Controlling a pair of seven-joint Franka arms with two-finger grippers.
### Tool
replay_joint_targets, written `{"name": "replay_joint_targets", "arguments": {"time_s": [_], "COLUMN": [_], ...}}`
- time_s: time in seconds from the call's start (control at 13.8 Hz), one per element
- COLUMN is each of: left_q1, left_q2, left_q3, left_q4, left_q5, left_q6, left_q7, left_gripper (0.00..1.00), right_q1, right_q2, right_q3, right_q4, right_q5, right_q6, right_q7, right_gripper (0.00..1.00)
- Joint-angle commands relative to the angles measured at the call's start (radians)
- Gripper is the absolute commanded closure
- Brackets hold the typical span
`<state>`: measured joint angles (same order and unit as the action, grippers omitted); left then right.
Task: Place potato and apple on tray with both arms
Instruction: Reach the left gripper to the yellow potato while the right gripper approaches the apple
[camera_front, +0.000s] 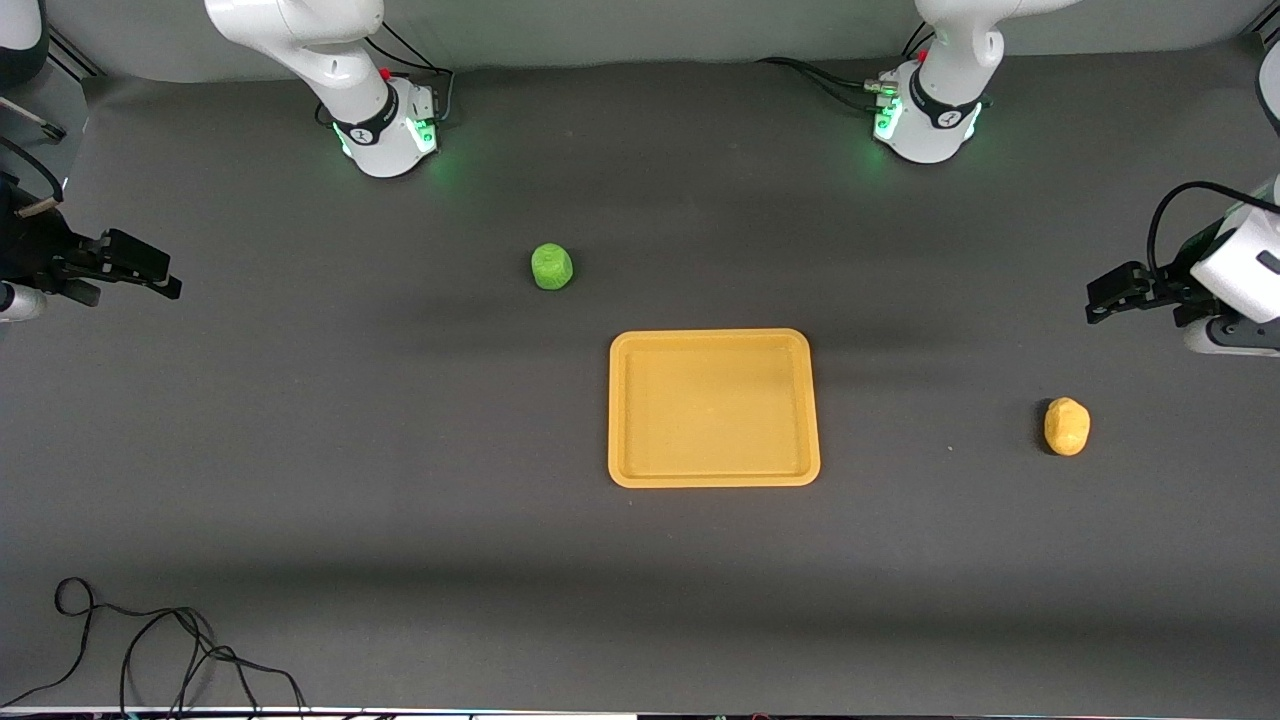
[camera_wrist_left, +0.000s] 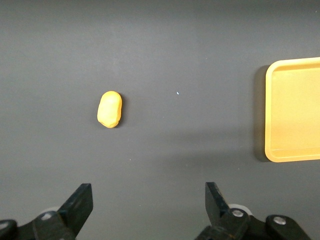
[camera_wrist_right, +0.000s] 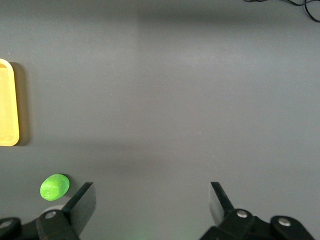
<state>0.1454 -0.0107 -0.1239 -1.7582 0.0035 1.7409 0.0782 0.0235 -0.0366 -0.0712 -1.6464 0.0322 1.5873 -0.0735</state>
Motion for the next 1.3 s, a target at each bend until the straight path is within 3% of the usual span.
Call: {"name": "replay_joint_targets", "arguments": {"time_s": [0.0, 0.65, 0.94, 1.23], "left_q1": [-0.001, 0.0, 0.01, 0.175], "left_q2": [-0.008, 0.006, 0.064, 0.193], "left_q3": [0.007, 0.01, 0.012, 0.015], "left_q4": [0.006, -0.061, -0.262, -0.309], "left_q5": [0.015, 0.015, 0.013, 0.015], "left_q6": [-0.012, 0.025, 0.273, 0.42], "left_q7": [0.009, 0.017, 0.055, 0.354], "left_gripper": [0.0, 0.0, 0.01, 0.01], "right_q1": [0.012, 0.012, 0.018, 0.102], "right_q2": [0.003, 0.011, 0.012, -0.008], "right_q3": [-0.007, -0.009, -0.005, -0.005], "right_q4": [0.023, 0.042, 0.033, -0.019], "right_q5": [-0.014, -0.014, -0.015, -0.014], "right_q6": [-0.013, -0.01, -0.007, 0.005], "right_q7": [-0.006, -0.006, -0.019, 0.045], "right_gripper": [0.0, 0.0, 0.0, 0.0]}}
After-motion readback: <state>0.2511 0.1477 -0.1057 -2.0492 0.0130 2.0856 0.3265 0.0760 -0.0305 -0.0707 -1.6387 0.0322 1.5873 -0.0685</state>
